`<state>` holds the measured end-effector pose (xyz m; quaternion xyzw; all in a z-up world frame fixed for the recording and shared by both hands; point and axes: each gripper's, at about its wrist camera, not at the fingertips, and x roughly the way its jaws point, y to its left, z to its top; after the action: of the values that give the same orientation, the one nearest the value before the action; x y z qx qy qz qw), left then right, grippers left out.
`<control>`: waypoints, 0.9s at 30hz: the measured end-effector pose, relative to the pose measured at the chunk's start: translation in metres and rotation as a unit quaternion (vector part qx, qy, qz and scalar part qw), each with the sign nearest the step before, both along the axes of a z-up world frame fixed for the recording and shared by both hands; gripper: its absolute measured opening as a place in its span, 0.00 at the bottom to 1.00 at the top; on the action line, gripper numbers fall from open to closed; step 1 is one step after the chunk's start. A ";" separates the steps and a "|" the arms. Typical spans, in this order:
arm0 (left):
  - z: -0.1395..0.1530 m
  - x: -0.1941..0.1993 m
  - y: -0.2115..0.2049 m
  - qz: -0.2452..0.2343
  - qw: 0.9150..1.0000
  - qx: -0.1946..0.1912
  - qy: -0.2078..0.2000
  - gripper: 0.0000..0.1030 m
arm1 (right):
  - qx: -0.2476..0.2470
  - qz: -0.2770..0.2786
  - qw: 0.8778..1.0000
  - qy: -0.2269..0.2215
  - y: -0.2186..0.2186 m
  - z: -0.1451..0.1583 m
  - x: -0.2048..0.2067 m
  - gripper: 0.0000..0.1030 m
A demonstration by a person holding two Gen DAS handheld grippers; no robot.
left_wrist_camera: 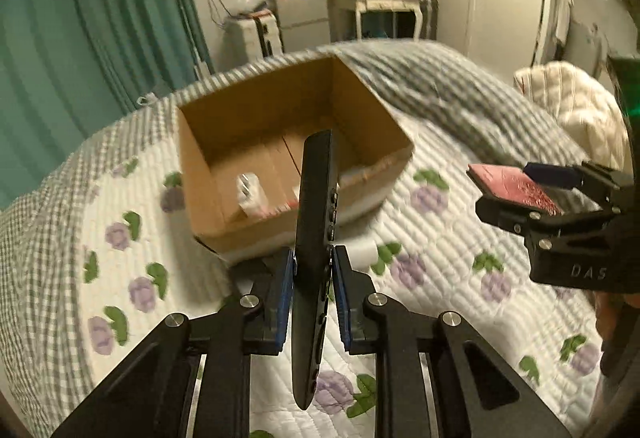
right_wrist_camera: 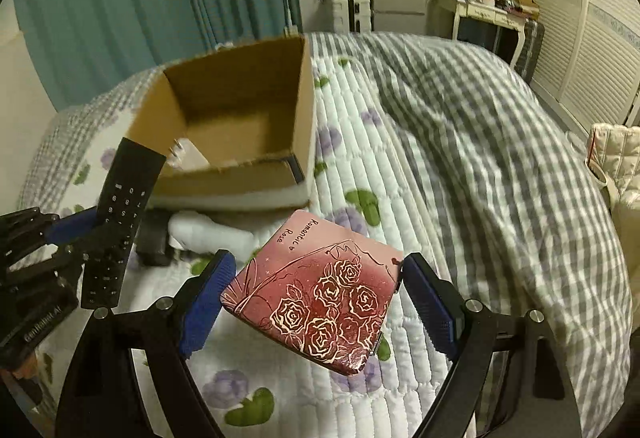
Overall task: Organize rigid objects
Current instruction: 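Lower the remote and card case into the box and open both tools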
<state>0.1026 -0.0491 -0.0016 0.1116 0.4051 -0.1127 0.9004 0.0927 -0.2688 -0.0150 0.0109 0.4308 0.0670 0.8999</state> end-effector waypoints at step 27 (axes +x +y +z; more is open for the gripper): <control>-0.006 0.162 0.023 0.097 0.993 -0.060 0.034 0.19 | -0.009 0.123 0.986 -0.113 0.073 0.075 0.141 0.83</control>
<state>0.2641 -0.0259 -0.0078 0.0131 0.4372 -0.0524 0.8977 0.2334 -0.1953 0.0599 -0.0577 0.3254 0.1740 0.9277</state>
